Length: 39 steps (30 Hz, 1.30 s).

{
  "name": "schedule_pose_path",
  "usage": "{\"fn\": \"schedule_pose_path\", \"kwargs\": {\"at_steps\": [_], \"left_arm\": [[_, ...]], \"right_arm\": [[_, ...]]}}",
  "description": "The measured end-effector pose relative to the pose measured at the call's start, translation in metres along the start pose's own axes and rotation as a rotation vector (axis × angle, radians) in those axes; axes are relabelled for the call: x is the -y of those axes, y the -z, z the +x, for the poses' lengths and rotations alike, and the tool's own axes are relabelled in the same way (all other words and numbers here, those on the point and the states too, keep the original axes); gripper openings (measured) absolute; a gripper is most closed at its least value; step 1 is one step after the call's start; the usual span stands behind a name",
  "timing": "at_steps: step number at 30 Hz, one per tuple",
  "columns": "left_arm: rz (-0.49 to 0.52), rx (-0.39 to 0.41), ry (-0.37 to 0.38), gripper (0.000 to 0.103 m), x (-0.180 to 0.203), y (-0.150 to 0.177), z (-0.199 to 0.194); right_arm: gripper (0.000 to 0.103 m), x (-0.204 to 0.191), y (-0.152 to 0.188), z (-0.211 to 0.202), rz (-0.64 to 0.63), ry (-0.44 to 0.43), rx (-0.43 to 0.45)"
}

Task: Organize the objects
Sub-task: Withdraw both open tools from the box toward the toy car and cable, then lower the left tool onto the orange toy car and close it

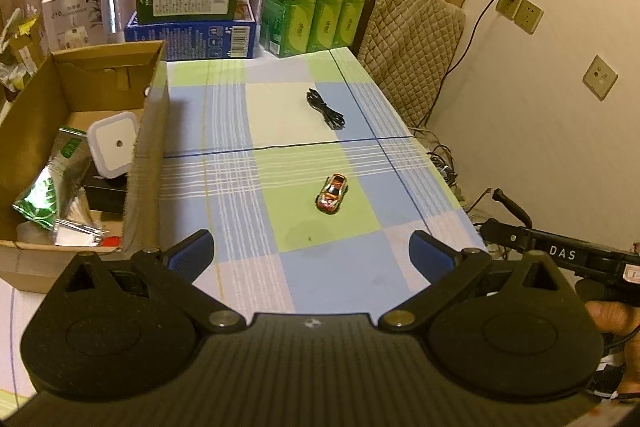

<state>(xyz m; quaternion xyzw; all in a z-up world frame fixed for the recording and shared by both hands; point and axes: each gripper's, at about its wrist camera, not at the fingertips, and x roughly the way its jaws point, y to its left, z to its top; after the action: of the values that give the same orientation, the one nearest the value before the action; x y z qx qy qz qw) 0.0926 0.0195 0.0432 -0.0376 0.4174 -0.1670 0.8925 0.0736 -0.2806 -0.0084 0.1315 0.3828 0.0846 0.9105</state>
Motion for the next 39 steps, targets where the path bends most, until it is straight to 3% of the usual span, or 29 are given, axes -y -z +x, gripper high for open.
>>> {"fn": "schedule_pose_path", "kwargs": {"at_steps": [15,22,31,39], "left_arm": [[0.066,-0.026,-0.029,0.102,0.016,-0.014,0.069],[0.132,-0.07,0.007,0.101,0.027,-0.029,0.124],[0.237,-0.189,0.035,0.069,0.036,-0.034,0.205],[0.295,-0.234,0.067,0.04,0.034,-0.039,0.248]], "right_arm": [[0.073,0.011,-0.025,0.041,-0.097,0.016,-0.038],[0.073,0.022,-0.04,0.074,-0.126,0.034,-0.05],[0.073,0.031,-0.059,0.124,-0.167,0.032,-0.073],[0.073,0.036,-0.064,0.159,-0.161,0.036,-0.095]]}}
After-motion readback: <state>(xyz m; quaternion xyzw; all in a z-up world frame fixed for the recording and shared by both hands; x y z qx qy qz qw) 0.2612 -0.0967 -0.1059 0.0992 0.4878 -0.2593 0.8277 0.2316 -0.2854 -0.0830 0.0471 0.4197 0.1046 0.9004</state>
